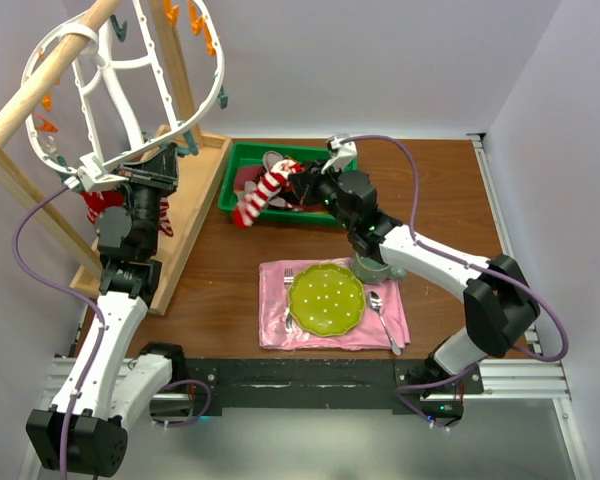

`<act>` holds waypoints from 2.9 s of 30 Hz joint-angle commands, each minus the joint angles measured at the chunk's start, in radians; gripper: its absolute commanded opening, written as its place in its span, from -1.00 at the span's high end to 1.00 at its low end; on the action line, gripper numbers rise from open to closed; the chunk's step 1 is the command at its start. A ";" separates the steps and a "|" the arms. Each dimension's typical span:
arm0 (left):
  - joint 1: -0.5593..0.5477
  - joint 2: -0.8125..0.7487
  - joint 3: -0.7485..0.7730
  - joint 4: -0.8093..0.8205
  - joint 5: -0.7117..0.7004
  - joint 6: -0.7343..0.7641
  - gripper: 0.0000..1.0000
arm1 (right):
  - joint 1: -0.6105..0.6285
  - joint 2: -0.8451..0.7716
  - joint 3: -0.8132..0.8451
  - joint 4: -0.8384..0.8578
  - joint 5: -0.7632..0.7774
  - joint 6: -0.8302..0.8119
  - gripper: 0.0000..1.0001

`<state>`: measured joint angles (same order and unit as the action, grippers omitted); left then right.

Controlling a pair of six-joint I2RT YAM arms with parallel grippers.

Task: Remove the socks clipped to the hanger
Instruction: Place the sock in the bin, then remove the sock from the hanger.

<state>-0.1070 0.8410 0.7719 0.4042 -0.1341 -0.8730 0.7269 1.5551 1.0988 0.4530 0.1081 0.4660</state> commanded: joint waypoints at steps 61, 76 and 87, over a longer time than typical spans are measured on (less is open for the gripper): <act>-0.005 -0.034 0.170 -0.327 0.642 0.152 -0.48 | -0.106 0.037 -0.025 0.102 -0.381 0.051 -0.68; -0.003 -0.161 0.308 -0.447 0.665 0.169 -0.49 | 0.238 0.356 0.183 0.423 -0.285 0.036 -0.83; -0.003 -0.218 0.389 -0.564 0.438 0.190 -0.48 | 0.356 0.597 0.518 0.274 -0.183 -0.024 -0.86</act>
<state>-0.1070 0.6407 1.1172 -0.1043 0.4011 -0.6945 1.0447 2.1231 1.4815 0.7563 -0.1410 0.4877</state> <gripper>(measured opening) 0.742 0.931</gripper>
